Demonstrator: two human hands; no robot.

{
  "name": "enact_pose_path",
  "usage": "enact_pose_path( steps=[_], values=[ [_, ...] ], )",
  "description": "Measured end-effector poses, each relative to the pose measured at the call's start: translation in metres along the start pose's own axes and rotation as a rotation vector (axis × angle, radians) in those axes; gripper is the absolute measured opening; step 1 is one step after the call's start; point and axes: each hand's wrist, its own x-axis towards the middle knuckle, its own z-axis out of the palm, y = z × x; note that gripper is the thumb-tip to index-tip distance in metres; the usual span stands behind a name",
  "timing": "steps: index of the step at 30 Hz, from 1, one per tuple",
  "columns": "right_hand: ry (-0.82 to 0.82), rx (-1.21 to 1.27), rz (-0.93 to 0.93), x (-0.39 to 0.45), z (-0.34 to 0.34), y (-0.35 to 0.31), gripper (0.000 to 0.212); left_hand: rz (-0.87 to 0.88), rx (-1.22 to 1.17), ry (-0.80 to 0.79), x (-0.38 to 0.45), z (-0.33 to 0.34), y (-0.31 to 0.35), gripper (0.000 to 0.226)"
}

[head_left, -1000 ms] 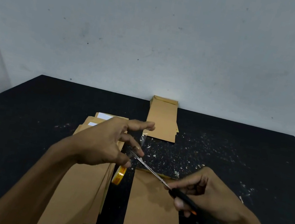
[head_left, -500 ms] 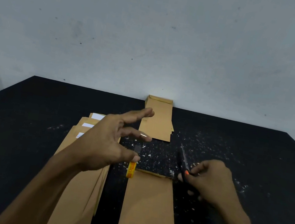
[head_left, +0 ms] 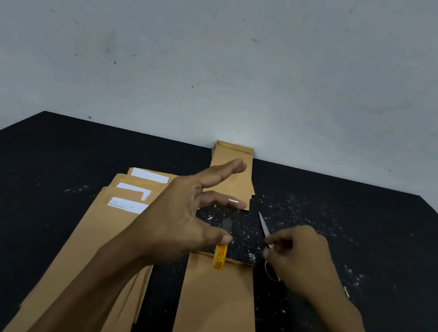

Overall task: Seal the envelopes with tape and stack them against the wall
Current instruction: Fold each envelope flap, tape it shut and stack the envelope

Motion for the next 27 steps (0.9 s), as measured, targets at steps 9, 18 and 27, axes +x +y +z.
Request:
enact_pose_path(
  steps=[9,18,27],
  values=[
    [-0.366,1.037,-0.14,-0.018,-0.002,-0.027,0.024,-0.017,-0.048,-0.021,0.006,0.011,-0.006,0.102],
    [0.11,1.237,-0.047,-0.016,0.007,-0.036,0.028,-0.023,-0.042,0.344,0.004,0.003,-0.021,0.076],
    [0.253,1.011,0.214,0.022,0.039,-0.034,0.003,-0.032,0.747,0.258,0.009,0.033,-0.05,0.055]
  ],
)
